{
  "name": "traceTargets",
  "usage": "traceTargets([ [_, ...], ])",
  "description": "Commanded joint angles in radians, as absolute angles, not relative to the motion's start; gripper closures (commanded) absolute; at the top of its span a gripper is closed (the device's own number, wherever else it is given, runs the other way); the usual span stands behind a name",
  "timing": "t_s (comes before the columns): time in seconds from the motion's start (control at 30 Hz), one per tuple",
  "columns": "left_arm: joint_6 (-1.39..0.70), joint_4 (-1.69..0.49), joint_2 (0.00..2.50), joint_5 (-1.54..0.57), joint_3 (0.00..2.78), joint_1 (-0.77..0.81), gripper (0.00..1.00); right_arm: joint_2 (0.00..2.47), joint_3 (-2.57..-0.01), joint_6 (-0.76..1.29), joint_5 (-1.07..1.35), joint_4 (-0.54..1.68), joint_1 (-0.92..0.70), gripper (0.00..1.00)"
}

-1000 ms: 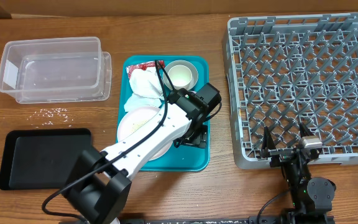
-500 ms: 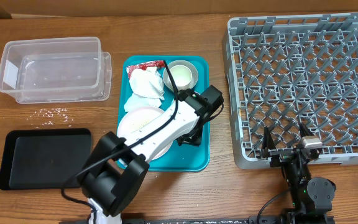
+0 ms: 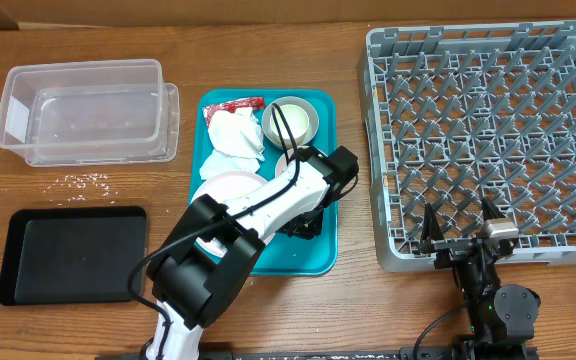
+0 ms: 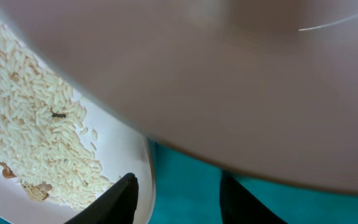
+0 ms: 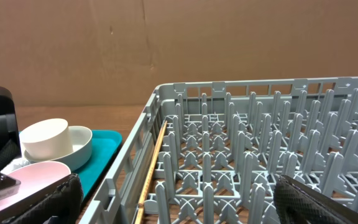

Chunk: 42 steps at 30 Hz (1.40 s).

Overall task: Sort waste into correct bins and load items into the dishwasher
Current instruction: 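Lower the left gripper and grasp the rim of the rice plate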

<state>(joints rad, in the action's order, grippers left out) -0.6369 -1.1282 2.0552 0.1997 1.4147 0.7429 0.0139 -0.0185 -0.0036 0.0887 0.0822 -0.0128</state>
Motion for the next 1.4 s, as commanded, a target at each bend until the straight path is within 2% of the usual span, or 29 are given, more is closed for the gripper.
traceTargets([
  [0.0,-0.643,-1.125,2.070,0.220,1.430,0.725,0.59,0.003,-0.008,-0.008,0.080,0.077,-0.006,0.00],
  [0.2,-0.643,-1.125,2.070,0.216,1.430,0.693,0.68,0.003,-0.008,-0.008,0.080,0.077,-0.006,0.00],
  [0.43,-0.643,-1.140,2.070,0.208,1.430,0.683,0.92,0.003,-0.008,-0.008,0.080,0.077,-0.006,0.00],
  [0.5,-0.643,-1.147,2.070,0.208,1.430,0.683,0.96,0.003,-0.008,-0.008,0.080,0.077,-0.006,0.00],
  [0.83,-0.644,-1.203,2.069,0.190,1.448,0.683,0.96,0.003,-0.008,-0.008,0.080,0.077,-0.006,0.00],
  [1.37,-0.697,-1.514,2.064,0.241,1.736,0.683,0.96,0.003,-0.008,-0.008,0.080,0.077,-0.006,0.00],
])
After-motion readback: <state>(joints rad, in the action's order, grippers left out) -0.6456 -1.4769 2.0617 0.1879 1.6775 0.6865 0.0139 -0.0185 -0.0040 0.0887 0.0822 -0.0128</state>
